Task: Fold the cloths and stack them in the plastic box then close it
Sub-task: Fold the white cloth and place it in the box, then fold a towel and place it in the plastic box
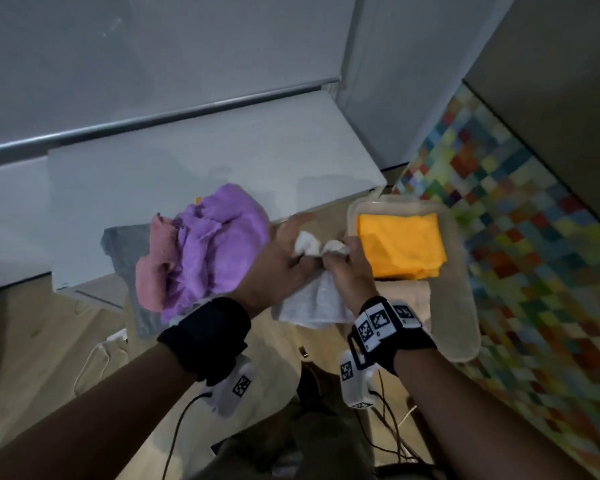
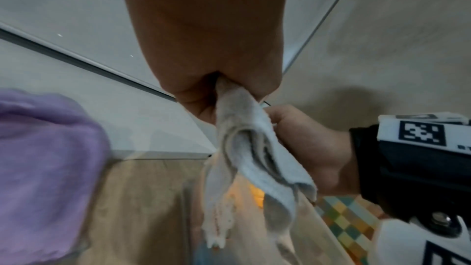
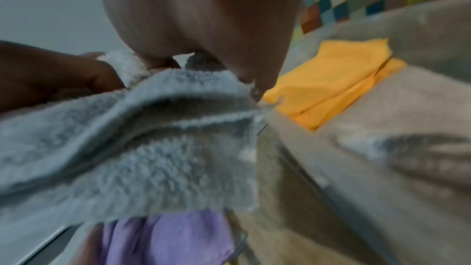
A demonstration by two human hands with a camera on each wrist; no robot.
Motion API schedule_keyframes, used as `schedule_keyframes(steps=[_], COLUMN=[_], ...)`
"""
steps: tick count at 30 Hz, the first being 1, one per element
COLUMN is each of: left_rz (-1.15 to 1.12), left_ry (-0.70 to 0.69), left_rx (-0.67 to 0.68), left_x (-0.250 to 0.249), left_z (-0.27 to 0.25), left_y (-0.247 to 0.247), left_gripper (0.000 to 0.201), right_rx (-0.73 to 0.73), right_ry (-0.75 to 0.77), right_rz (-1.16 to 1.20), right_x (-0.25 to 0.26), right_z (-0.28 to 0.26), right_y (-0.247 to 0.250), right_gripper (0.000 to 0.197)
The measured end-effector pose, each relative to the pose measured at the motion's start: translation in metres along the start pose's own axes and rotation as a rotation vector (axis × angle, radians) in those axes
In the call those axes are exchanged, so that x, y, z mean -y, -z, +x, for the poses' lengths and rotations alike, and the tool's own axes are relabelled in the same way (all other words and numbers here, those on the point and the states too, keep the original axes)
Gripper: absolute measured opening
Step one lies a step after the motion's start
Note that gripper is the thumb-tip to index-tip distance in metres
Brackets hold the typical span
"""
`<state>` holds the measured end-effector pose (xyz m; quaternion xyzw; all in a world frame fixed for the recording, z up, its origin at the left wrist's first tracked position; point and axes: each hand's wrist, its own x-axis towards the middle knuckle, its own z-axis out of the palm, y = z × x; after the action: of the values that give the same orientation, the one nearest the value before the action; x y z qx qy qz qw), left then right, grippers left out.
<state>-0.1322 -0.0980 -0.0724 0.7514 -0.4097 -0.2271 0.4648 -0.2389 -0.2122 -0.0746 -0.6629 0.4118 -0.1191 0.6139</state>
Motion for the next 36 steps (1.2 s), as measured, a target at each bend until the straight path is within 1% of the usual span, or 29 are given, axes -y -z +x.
schedule_keyframes(steps=[3, 4, 6, 8, 10, 12, 14, 15, 17, 18, 19, 21, 23, 25, 26, 27, 28, 29, 30, 31, 32, 34, 36], left_rz=[-0.005, -0.018, -0.030, -0.047, -0.028, 0.033, 0.167, 0.265, 0.415, 0.465, 0.531, 0.627, 0.626, 0.584, 0.564, 0.545, 0.537, 0.567, 0.629, 0.711, 0.798, 0.901, 0.930], left_ry=[-0.056, -0.092, -0.155, -0.168, -0.095, 0.018, 0.130, 0.162, 0.173, 0.171, 0.163, 0.135, 0.153, 0.192, 0.210, 0.216, 0.194, 0.145, 0.071, -0.009, -0.079, -0.152, -0.175], left_rx=[0.074, 0.105, 0.163, 0.230, 0.310, 0.401, 0.502, 0.540, 0.539, 0.523, 0.513, 0.493, 0.457, 0.426, 0.415, 0.399, 0.391, 0.410, 0.465, 0.537, 0.609, 0.651, 0.666], left_x=[-0.011, -0.012, -0.015, -0.021, -0.026, -0.022, -0.014, -0.010, -0.008, -0.008, -0.007, -0.007, -0.009, -0.014, -0.017, -0.019, -0.024, -0.026, -0.028, -0.028, -0.028, -0.027, -0.028], left_z=[0.017, 0.022, 0.030, 0.035, 0.037, 0.040, 0.046, 0.050, 0.052, 0.053, 0.055, 0.058, 0.061, 0.064, 0.066, 0.068, 0.069, 0.069, 0.069, 0.066, 0.063, 0.054, 0.047], left_y=[-0.035, -0.048, -0.072, -0.093, -0.114, -0.134, -0.150, -0.157, -0.167, -0.170, -0.173, -0.175, -0.175, -0.173, -0.172, -0.171, -0.169, -0.166, -0.164, -0.162, -0.161, -0.161, -0.162], left_gripper=[0.046, 0.043, 0.041, 0.034, 0.033, 0.044, 0.048, 0.043, 0.028, 0.024, 0.021, 0.022, 0.031, 0.042, 0.045, 0.043, 0.037, 0.028, 0.023, 0.022, 0.022, 0.025, 0.039], right_rx=[-0.079, -0.099, -0.131, -0.158, -0.174, -0.151, -0.080, -0.033, 0.058, 0.087, 0.103, 0.093, 0.040, -0.014, -0.022, -0.006, 0.039, 0.104, 0.190, 0.285, 0.348, 0.373, 0.338], right_ry=[-0.006, -0.015, -0.041, -0.072, -0.107, -0.136, -0.163, -0.157, -0.170, -0.189, -0.206, -0.225, -0.165, -0.070, -0.045, -0.015, 0.001, 0.017, 0.016, 0.005, -0.035, -0.085, -0.079], right_rz=[-0.049, -0.081, -0.152, -0.219, -0.281, -0.349, -0.422, -0.471, -0.636, -0.733, -0.818, -0.936, -1.020, -0.988, -0.918, -0.825, -0.747, -0.691, -0.694, -0.713, -0.723, -0.689, -0.690], right_x=[0.000, -0.001, -0.008, -0.021, -0.040, -0.060, -0.079, -0.088, -0.102, -0.107, -0.112, -0.115, -0.113, -0.111, -0.111, -0.108, -0.105, -0.104, -0.099, -0.099, -0.099, -0.104, -0.109], right_z=[-0.002, -0.002, 0.001, 0.010, 0.019, 0.028, 0.034, 0.037, 0.040, 0.041, 0.042, 0.041, 0.040, 0.039, 0.040, 0.041, 0.043, 0.045, 0.046, 0.046, 0.046, 0.044, 0.043], right_y=[0.044, 0.059, 0.087, 0.111, 0.129, 0.142, 0.152, 0.155, 0.159, 0.160, 0.163, 0.167, 0.169, 0.169, 0.169, 0.168, 0.166, 0.164, 0.159, 0.154, 0.151, 0.146, 0.145], right_gripper=[0.036, 0.035, 0.029, 0.029, 0.033, 0.035, 0.036, 0.037, 0.031, 0.029, 0.032, 0.044, 0.051, 0.051, 0.049, 0.045, 0.039, 0.029, 0.018, 0.015, 0.017, 0.017, 0.020])
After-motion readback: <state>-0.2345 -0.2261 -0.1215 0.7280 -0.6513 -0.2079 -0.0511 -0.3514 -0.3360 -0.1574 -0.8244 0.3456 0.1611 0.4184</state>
